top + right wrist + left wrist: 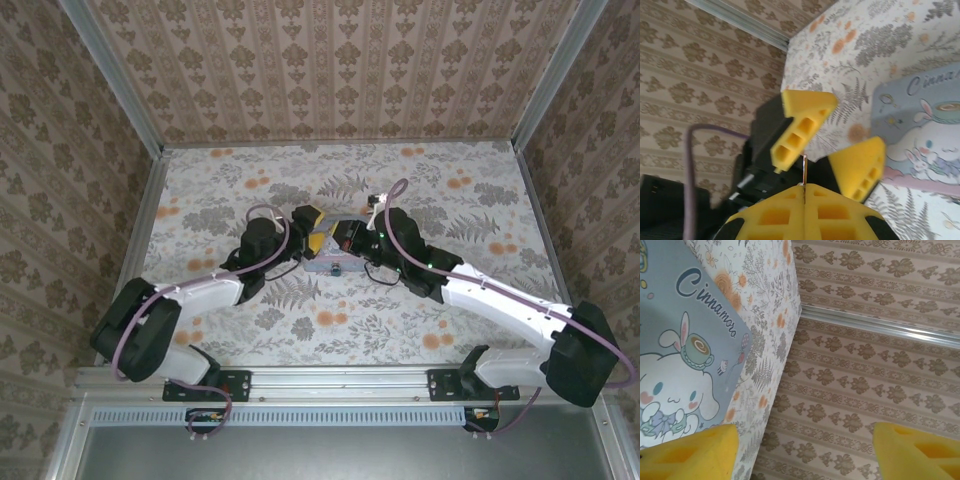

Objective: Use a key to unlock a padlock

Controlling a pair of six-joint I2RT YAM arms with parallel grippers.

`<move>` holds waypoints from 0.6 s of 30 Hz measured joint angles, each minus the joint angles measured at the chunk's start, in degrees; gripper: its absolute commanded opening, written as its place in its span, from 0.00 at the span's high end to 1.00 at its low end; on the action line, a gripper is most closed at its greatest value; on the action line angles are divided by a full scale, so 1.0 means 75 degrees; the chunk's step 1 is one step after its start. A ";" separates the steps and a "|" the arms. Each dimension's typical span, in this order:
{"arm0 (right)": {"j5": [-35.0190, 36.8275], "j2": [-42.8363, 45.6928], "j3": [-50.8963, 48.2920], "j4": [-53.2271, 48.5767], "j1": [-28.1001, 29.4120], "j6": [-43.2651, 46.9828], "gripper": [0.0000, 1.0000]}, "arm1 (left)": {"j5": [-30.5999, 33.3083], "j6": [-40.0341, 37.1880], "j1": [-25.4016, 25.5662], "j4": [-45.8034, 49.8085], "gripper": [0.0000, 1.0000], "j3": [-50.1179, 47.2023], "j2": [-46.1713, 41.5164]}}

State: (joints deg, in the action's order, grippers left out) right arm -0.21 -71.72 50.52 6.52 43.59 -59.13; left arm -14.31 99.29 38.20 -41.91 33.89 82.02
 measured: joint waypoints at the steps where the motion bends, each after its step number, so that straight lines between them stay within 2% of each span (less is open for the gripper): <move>1: 0.0000 -0.0067 0.0000 0.0169 0.0000 -0.0087 1.00 | 0.0026 0.0143 0.0044 -0.0166 0.32 0.0000 0.0099; 11: 0.0058 -0.0338 -0.0361 0.1017 -0.0117 -0.0533 1.00 | 0.0321 0.0772 0.0341 -0.1154 0.36 -0.0012 0.0350; 18: 0.0140 -0.0350 -0.0697 0.1309 -0.0230 -0.0717 1.00 | 0.0434 0.0886 0.0341 -0.1306 0.40 -0.0085 0.0329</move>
State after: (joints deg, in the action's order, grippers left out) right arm 0.84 -74.35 45.30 16.34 41.87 -64.51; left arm -11.05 105.93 40.75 -51.70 33.26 84.49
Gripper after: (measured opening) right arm 0.068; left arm 0.618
